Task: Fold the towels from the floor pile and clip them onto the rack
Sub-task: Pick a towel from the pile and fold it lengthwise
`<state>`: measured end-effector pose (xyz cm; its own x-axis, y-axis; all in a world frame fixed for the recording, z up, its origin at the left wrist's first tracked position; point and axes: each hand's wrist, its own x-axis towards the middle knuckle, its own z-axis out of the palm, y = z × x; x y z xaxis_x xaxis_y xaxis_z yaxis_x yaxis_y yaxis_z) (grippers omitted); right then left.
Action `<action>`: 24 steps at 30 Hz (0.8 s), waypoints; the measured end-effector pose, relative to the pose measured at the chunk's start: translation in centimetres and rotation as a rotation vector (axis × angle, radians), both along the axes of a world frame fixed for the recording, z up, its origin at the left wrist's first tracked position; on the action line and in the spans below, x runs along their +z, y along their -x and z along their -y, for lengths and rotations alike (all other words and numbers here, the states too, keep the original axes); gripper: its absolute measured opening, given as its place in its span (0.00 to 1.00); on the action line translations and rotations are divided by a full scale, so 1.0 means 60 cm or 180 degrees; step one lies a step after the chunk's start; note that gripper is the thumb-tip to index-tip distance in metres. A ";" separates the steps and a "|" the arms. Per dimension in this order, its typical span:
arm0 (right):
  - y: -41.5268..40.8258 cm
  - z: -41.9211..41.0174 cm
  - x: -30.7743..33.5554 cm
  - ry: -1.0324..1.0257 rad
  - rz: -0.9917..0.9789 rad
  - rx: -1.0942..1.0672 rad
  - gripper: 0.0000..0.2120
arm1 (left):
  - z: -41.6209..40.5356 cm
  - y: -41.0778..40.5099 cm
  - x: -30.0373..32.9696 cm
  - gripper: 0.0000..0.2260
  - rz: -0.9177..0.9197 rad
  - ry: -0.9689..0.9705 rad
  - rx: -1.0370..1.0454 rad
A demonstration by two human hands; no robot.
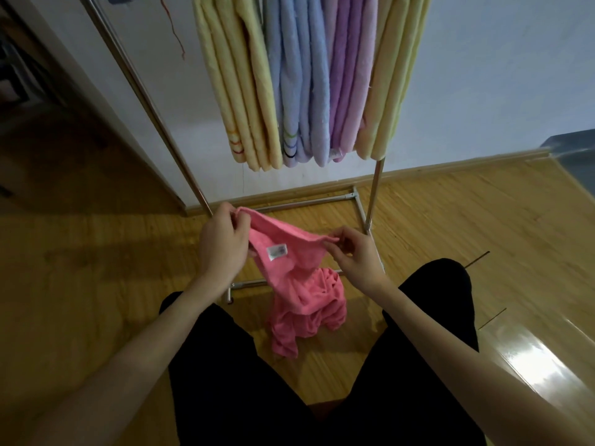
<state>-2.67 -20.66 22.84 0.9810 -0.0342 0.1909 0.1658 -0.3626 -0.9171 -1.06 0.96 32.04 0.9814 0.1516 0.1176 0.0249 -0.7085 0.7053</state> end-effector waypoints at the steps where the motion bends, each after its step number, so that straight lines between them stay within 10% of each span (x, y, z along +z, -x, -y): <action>1: -0.001 0.001 0.000 0.0016 -0.0009 -0.0017 0.03 | -0.007 -0.001 0.000 0.09 0.0042 -0.0467 -0.0176; 6: 0.000 -0.002 -0.004 0.0339 -0.0003 -0.0062 0.03 | -0.025 -0.002 0.018 0.11 -0.0252 -0.1586 -0.0628; 24: 0.040 -0.041 -0.003 0.1326 0.1396 0.0829 0.09 | 0.008 -0.008 0.068 0.09 -0.0519 0.0937 0.0200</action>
